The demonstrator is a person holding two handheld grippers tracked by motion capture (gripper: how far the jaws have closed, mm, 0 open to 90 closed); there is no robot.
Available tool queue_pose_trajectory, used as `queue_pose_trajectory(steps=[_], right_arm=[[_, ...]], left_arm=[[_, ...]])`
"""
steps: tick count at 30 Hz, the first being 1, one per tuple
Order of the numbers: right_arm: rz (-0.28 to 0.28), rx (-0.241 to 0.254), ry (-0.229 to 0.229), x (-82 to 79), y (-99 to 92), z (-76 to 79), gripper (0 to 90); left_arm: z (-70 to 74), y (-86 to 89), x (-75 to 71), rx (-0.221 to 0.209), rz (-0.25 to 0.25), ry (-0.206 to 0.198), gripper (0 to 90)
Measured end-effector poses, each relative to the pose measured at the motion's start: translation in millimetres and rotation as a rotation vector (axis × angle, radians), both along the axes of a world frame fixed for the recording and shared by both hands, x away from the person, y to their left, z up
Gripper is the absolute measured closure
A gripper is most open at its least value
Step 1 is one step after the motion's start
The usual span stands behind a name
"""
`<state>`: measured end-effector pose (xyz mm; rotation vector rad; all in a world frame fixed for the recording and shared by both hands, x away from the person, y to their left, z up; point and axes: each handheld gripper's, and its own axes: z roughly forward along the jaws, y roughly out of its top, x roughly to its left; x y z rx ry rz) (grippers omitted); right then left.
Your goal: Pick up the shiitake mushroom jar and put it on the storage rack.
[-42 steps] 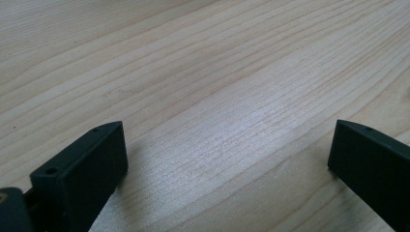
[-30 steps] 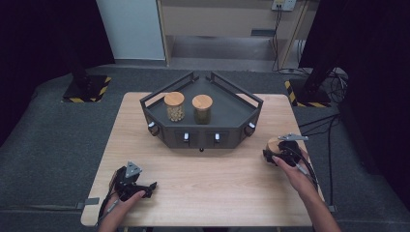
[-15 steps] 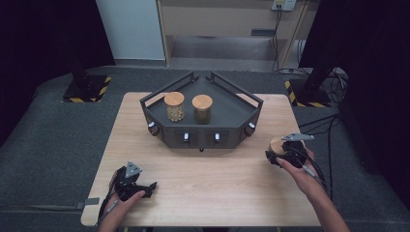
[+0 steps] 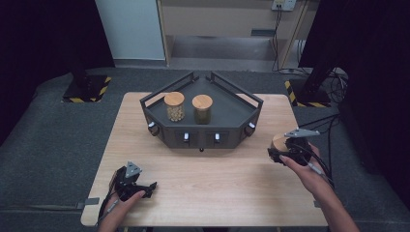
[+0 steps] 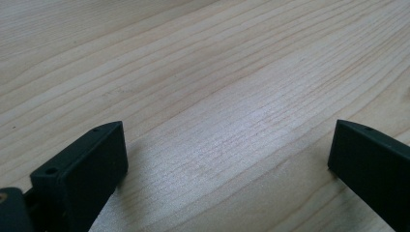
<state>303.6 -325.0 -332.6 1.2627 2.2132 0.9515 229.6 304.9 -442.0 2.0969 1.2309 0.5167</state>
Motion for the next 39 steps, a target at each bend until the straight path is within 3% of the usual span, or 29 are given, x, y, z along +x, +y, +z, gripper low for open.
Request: queue_pose_trajectory(steps=[23, 39], right_arm=[[0.083, -0.025, -0.018, 15.8, 38.5, 44.1, 25.5], [0.119, -0.034, -0.032, 32.8, 64.9, 62.2, 25.5]], left_arm=[[0.0, 0.0, 0.0, 0.0, 0.0, 0.0, 0.0], [0.1, 0.0, 0.0, 0.001, 0.0, 0.0, 0.0]])
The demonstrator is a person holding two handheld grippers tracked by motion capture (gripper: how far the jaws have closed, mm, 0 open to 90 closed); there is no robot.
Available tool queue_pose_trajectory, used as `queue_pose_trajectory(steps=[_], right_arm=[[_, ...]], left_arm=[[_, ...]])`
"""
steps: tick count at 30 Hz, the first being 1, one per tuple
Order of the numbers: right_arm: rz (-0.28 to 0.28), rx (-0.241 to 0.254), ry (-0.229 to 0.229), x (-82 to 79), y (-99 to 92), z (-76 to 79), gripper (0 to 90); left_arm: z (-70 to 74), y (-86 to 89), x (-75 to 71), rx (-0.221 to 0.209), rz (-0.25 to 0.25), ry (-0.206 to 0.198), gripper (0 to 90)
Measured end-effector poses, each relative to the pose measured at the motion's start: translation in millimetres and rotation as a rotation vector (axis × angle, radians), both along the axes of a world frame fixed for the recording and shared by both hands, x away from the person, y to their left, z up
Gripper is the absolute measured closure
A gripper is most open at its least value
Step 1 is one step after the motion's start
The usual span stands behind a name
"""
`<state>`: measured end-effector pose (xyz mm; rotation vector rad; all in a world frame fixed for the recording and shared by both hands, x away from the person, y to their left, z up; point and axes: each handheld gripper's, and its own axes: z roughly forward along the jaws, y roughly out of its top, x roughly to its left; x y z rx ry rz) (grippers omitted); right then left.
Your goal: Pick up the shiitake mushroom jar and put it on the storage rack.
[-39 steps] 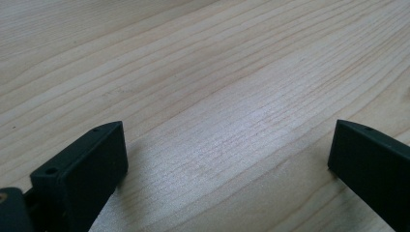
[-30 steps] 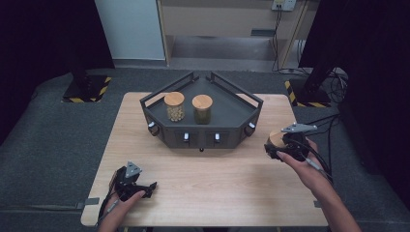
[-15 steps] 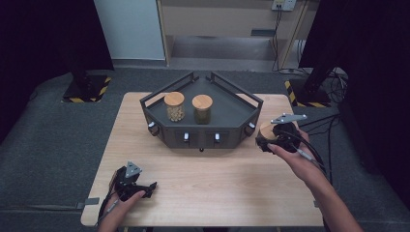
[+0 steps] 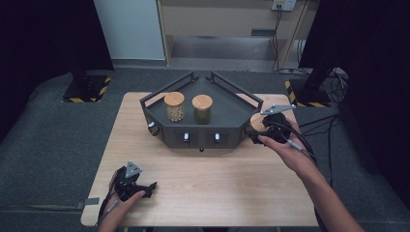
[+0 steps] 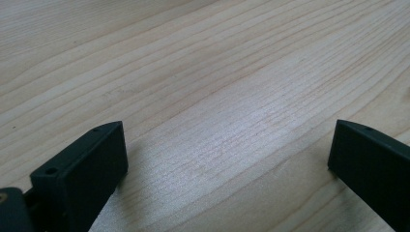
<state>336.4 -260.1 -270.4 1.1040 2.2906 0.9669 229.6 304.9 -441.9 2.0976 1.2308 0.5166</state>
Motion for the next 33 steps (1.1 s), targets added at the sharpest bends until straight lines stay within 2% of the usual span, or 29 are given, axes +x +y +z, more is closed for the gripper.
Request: queue_pose_trajectory(steps=[18, 33], right_arm=[[0.014, 0.001, -0.009, 18.8, 23.5, 9.4, 25.5], [0.014, 0.012, -0.018, 32.4, 35.2, 16.3, 25.5]], left_arm=[[0.0, 0.1, 0.1, 0.0, 0.0, 0.0, 0.0], [0.1, 0.1, 0.1, 0.0, -0.001, 0.0, 0.0]])
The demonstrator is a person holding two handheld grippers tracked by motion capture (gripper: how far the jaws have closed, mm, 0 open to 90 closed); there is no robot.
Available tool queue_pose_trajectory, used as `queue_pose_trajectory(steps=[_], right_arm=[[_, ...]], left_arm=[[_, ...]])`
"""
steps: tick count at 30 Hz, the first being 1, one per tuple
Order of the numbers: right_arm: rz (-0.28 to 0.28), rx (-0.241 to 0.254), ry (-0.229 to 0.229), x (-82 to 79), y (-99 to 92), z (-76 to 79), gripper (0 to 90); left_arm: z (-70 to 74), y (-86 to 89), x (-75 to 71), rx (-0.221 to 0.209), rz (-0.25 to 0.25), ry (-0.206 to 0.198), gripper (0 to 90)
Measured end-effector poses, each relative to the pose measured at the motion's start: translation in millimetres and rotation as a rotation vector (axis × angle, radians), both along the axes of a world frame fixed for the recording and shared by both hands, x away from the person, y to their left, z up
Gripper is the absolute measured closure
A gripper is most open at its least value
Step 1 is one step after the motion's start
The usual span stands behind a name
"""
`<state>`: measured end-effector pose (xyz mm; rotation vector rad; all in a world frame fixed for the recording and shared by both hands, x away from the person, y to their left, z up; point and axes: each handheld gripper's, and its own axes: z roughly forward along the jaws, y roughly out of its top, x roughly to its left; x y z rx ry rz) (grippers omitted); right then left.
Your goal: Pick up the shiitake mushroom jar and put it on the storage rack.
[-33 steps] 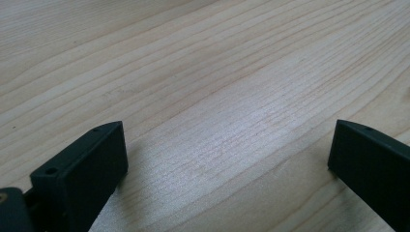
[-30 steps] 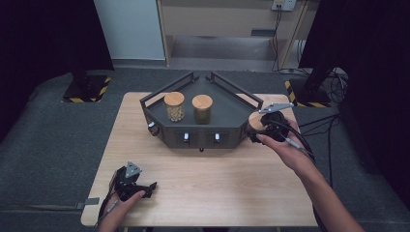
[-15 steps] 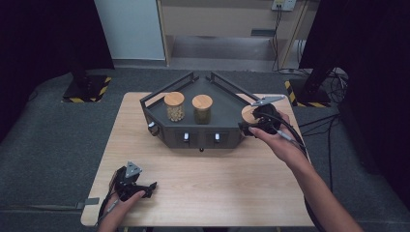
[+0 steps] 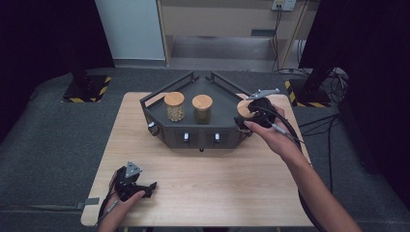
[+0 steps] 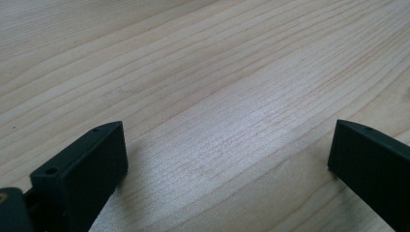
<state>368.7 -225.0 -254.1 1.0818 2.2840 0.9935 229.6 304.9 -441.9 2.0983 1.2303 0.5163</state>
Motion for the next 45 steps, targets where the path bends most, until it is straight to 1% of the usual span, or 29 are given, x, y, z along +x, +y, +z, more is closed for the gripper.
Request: queue_pose_trajectory(steps=[15, 19, 23, 28, 35, 45], right_arm=[[0.007, -0.008, -0.01, 14.4, 13.3, 3.5, 25.6], [0.008, -0.005, -0.006, 18.2, 16.7, 2.8, 25.5], [0.008, -0.001, -0.01, 21.1, 18.4, 0.5, 25.6], [0.002, 0.003, -0.002, 25.5, 20.1, -0.7, 25.6], [0.01, 0.004, -0.008, 30.4, 21.4, 1.5, 25.5], [0.001, 0.011, -0.004, 40.8, 26.6, 3.0, 25.5]], left_arm=[[-0.1, 0.0, 0.0, 0.0, 0.0, 0.0, 0.0], [-0.1, 0.0, 0.0, 0.0, 0.0, 0.0, 0.0], [-0.1, 0.0, -0.1, 0.0, 0.0, 0.0, 0.0], [-0.1, 0.0, -0.1, 0.0, 0.0, 0.0, 0.0], [0.0, 0.0, 0.0, 0.0, 0.0, 0.0, 0.0], [0.1, 0.3, 0.4, 0.0, -0.002, 0.001, 0.0]])
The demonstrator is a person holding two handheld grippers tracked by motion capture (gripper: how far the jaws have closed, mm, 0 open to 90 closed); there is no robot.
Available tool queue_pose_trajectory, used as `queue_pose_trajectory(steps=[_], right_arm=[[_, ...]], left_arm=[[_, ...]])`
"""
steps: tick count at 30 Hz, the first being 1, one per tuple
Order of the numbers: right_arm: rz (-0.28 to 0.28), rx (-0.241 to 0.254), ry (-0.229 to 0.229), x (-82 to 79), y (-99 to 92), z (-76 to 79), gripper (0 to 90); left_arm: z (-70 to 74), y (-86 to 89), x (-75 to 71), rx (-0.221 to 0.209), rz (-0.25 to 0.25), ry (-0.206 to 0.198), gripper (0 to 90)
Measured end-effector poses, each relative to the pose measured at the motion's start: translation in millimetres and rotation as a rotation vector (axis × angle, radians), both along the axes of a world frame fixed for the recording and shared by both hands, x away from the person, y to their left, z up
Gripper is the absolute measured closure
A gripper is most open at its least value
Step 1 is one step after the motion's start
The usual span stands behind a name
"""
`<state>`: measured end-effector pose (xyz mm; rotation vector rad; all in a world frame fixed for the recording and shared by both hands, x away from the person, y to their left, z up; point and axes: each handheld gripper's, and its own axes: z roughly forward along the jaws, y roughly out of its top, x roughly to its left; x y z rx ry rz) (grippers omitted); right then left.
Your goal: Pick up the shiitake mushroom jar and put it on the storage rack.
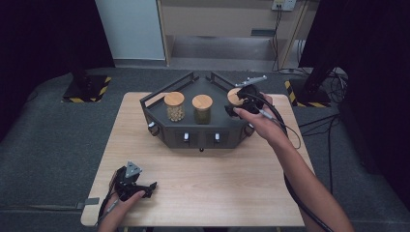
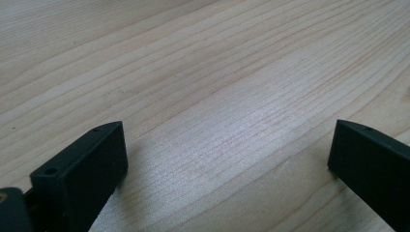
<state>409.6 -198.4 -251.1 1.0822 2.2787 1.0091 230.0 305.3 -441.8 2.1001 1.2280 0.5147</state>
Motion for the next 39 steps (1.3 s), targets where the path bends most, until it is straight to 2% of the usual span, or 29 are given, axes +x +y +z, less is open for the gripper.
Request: queue_pose_trajectory(steps=[17, 39], right_arm=[[0.001, -0.003, -0.003, 13.9, 8.7, 1.8, 25.5], [-0.018, 0.004, 0.023, 30.4, 11.5, -12.3, 25.6]], left_arm=[[-0.3, 0.0, -0.2, 0.0, 0.0, -0.002, 0.0], [-0.1, 0.2, 0.1, 0.0, -0.001, -0.001, 0.0]])
